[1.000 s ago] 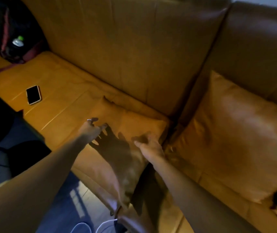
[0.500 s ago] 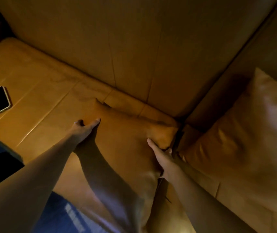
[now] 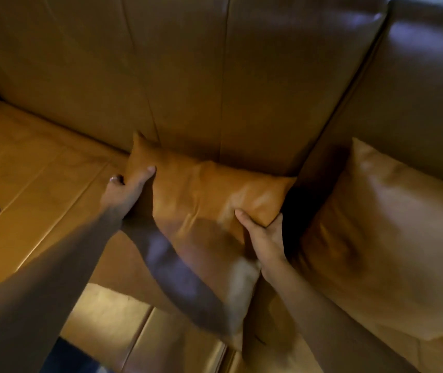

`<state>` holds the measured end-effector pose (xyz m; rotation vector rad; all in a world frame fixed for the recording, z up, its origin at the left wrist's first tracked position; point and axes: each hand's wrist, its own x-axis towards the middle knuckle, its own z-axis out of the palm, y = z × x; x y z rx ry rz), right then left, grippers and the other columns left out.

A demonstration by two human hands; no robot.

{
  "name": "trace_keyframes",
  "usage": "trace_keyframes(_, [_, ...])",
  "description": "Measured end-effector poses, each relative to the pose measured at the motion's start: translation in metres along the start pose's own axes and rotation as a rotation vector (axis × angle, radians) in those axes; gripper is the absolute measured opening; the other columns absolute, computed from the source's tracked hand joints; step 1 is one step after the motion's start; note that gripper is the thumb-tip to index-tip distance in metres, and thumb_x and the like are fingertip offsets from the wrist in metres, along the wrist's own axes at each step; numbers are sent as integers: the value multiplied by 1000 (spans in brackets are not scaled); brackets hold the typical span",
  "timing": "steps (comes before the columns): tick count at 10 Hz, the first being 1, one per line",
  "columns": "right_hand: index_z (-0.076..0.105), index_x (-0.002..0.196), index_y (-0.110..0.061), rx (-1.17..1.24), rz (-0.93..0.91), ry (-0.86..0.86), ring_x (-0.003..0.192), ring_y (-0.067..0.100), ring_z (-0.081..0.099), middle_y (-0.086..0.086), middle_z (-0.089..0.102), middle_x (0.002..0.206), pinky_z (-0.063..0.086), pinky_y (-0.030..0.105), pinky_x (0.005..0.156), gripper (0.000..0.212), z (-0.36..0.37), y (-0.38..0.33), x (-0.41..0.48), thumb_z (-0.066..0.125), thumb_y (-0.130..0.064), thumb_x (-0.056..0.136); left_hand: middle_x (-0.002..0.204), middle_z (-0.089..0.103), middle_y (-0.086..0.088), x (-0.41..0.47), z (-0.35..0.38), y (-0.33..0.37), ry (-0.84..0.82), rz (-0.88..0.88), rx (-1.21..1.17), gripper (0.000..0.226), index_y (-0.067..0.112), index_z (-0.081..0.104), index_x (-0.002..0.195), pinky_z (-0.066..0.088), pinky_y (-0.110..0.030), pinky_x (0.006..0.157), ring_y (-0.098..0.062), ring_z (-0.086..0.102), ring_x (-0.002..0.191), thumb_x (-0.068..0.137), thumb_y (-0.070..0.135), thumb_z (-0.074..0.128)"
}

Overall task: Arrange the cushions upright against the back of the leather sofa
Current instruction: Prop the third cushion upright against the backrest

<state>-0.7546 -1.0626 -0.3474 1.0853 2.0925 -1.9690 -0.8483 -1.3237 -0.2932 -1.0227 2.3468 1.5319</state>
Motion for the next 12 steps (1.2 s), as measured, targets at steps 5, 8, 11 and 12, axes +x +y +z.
trace_keyframes(5, [17, 155, -41, -44, -194, -33, 137, 29, 47, -1, 46, 151, 40, 53, 113, 134, -15, -66, 10, 84, -68, 42, 160, 31, -4, -5, 19, 62, -271, 26, -323, 104, 29, 22, 157, 37, -66, 104, -35, 33, 143, 73, 73, 67])
trace_keyframes(8, [21, 154, -39, -7, -261, -55, 135, 25, 49, -2, 49, 149, 41, 52, 113, 128, -12, -63, 25, 89, -58, 47, 159, 34, -2, -4, 19, 59, -245, 28, -404, 102, 31, 23, 156, 36, -67, 106, -34, 34, 142, 74, 69, 70])
trace_keyframes(11, [7, 158, -21, -476, -78, -40, 133, 41, 49, 15, 48, 149, 44, 51, 106, 117, -19, -88, 14, 73, -67, 73, 156, 37, -17, -24, 21, 69, -191, 104, -13, 92, 10, 22, 155, 39, -59, 106, -42, 40, 138, 89, 70, 48])
trace_keyframes(12, [23, 152, -12, -794, -46, -32, 130, 39, 52, 15, 53, 142, 46, 45, 100, 96, -27, -104, -2, 64, -65, 83, 146, 46, -27, -37, 16, 72, -202, 146, 134, 79, -3, 34, 145, 44, -56, 102, -47, 46, 130, 96, 57, 46])
